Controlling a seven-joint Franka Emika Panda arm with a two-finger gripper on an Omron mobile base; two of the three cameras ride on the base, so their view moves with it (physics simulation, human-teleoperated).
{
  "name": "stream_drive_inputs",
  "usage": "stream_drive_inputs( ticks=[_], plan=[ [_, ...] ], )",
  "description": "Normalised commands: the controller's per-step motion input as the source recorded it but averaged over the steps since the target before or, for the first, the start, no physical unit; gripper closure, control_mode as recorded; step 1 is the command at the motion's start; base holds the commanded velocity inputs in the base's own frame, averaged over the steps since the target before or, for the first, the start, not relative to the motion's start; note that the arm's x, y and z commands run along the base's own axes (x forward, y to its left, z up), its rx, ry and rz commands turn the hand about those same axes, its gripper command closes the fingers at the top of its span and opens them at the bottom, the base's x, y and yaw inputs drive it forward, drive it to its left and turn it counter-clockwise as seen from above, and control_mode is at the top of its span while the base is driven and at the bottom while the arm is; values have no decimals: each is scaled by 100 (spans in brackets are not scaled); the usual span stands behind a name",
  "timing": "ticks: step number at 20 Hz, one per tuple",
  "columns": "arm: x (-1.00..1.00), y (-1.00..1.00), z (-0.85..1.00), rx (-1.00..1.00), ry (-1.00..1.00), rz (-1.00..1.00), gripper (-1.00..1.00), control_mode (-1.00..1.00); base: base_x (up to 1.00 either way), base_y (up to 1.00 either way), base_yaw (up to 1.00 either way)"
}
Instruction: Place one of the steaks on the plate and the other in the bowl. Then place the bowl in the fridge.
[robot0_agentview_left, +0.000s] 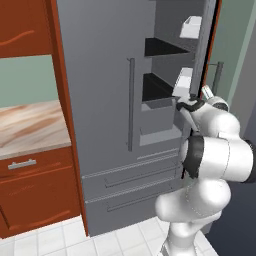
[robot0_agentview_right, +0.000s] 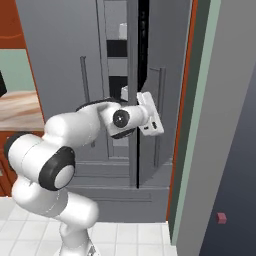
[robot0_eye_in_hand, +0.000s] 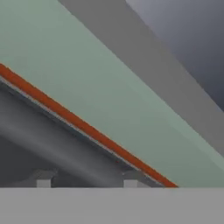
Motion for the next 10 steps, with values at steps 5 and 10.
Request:
stream_drive_inputs(
  ticks=[5,10],
  plan=[
    [-83,-90,0,32,1,-13,100,-100,0,0,0],
    [-100,18,29,8,-19,1,100,-100,0,0,0]
  ],
)
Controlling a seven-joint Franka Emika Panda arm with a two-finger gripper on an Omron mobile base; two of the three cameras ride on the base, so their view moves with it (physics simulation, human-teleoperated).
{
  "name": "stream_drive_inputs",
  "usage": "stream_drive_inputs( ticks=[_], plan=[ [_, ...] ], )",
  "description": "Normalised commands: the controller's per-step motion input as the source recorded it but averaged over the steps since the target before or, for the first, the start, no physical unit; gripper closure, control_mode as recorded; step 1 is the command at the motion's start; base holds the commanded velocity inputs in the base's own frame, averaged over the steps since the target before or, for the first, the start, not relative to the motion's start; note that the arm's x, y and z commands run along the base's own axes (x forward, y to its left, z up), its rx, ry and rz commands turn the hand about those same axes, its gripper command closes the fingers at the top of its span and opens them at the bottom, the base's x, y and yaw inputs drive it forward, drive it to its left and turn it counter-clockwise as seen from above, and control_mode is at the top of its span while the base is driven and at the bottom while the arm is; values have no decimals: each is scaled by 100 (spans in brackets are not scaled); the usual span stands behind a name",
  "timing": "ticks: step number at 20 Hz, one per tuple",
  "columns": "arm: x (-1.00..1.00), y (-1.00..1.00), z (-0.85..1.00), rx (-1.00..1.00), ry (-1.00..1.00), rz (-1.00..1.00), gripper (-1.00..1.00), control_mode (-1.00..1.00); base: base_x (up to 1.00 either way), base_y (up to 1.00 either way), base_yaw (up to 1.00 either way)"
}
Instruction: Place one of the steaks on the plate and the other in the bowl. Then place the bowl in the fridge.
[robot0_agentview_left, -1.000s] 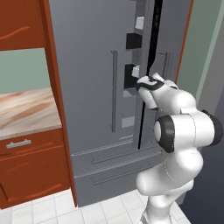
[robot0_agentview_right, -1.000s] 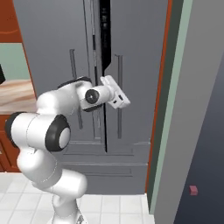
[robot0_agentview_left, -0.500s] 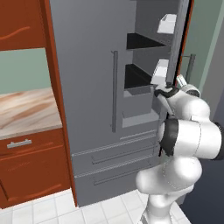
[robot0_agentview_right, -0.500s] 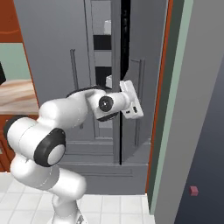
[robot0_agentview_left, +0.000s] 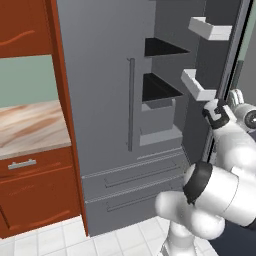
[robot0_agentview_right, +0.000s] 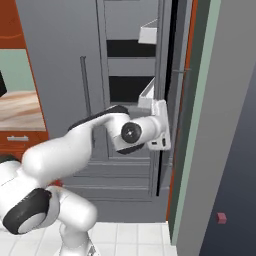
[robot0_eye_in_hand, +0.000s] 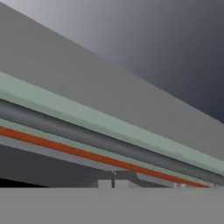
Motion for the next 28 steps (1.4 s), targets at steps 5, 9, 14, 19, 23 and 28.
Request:
stream_drive_inputs(
  ticks=[5,9,14,19,23,28],
  plan=[
    [-100,71,66,2,-9,0,100,-100,0,0,0],
    [-97,100,54,-6,-4,9,100,-100,0,0,0],
    [-20,94,56,-19,0,3,100,-100,0,0,0],
    [34,7,12,-6,1,-3,100,-100,0,0,0],
    [52,-39,0,-2,8,-10,100,-100,0,0,0],
    [77,-10,-4,0,3,-3,100,-100,0,0,0]
  ],
)
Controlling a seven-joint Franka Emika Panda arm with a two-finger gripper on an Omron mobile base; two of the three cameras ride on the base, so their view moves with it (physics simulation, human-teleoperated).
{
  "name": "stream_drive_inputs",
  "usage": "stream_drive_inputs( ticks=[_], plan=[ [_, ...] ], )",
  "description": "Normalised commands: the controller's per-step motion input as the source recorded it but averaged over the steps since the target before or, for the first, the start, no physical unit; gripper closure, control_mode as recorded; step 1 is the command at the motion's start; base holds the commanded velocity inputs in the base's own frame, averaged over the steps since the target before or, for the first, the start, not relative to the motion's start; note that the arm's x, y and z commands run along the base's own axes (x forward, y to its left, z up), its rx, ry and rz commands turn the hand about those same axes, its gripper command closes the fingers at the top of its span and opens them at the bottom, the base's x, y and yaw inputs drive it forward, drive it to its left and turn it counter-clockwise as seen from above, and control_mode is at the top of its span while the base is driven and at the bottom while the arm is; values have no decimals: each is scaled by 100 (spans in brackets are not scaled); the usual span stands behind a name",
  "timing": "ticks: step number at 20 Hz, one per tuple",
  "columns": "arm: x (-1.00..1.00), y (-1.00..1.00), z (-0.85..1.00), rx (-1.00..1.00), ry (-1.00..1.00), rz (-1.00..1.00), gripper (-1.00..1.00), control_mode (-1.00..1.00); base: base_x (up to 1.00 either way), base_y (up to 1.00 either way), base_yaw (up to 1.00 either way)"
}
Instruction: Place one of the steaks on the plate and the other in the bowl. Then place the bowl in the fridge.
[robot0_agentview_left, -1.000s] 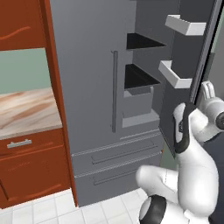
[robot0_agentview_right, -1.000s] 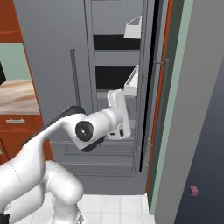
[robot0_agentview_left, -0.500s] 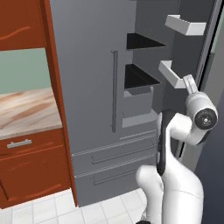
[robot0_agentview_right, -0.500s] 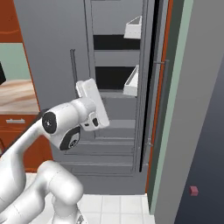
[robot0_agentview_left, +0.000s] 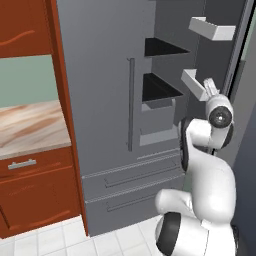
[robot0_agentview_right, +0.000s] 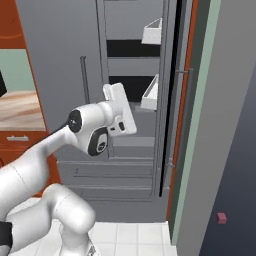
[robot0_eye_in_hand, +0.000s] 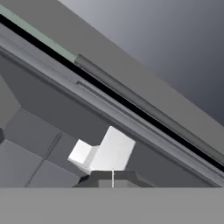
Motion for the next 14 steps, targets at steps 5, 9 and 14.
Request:
stream_drive_inputs(
  ticks=[5,9,14],
  plan=[
    [64,-22,-4,0,1,0,100,-100,0,0,0],
    [44,-51,-7,0,5,0,100,-100,0,0,0],
    [35,-70,-14,0,7,0,100,-100,0,0,0]
  ],
)
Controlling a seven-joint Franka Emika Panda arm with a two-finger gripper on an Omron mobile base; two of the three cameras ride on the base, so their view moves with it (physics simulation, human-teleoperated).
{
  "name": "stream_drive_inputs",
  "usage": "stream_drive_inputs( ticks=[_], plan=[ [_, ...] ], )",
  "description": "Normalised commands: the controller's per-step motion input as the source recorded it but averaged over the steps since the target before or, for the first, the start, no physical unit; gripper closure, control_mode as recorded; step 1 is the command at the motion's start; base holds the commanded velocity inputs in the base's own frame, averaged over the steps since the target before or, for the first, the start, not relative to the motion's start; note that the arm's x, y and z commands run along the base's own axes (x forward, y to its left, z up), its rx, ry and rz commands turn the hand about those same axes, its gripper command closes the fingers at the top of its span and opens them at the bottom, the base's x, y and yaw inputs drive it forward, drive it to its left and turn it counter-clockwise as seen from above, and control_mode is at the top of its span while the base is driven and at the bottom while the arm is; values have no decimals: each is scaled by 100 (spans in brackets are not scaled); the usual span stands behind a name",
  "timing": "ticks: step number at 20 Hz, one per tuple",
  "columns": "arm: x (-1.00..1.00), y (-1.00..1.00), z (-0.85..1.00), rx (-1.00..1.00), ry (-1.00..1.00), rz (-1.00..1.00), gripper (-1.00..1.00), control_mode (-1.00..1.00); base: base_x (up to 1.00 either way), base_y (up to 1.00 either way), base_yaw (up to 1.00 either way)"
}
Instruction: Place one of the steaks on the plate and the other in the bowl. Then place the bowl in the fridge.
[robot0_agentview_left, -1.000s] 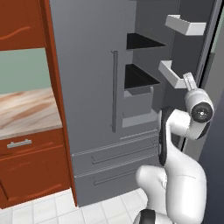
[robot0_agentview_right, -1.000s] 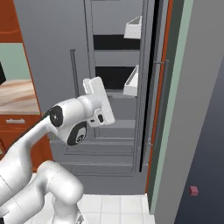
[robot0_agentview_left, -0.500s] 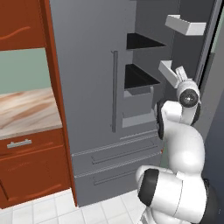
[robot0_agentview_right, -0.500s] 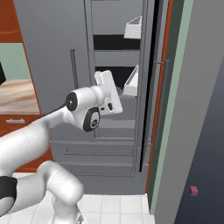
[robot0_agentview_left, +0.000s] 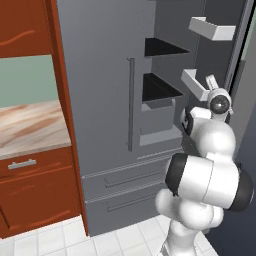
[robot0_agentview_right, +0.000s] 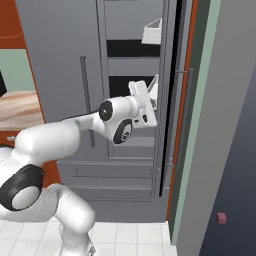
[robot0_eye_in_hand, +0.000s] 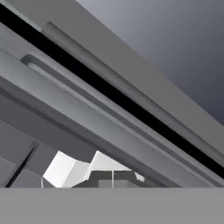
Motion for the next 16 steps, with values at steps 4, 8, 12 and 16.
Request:
stream_drive_inputs(
  ticks=[4,8,12,16],
  plan=[
    [60,-75,-17,0,5,0,100,-100,0,0,0],
    [58,-89,-13,0,3,0,100,-100,0,0,0],
    [14,-97,-2,3,1,0,100,-100,0,0,0],
    [-39,-18,0,0,-8,0,100,-100,0,0,0]
  ],
)
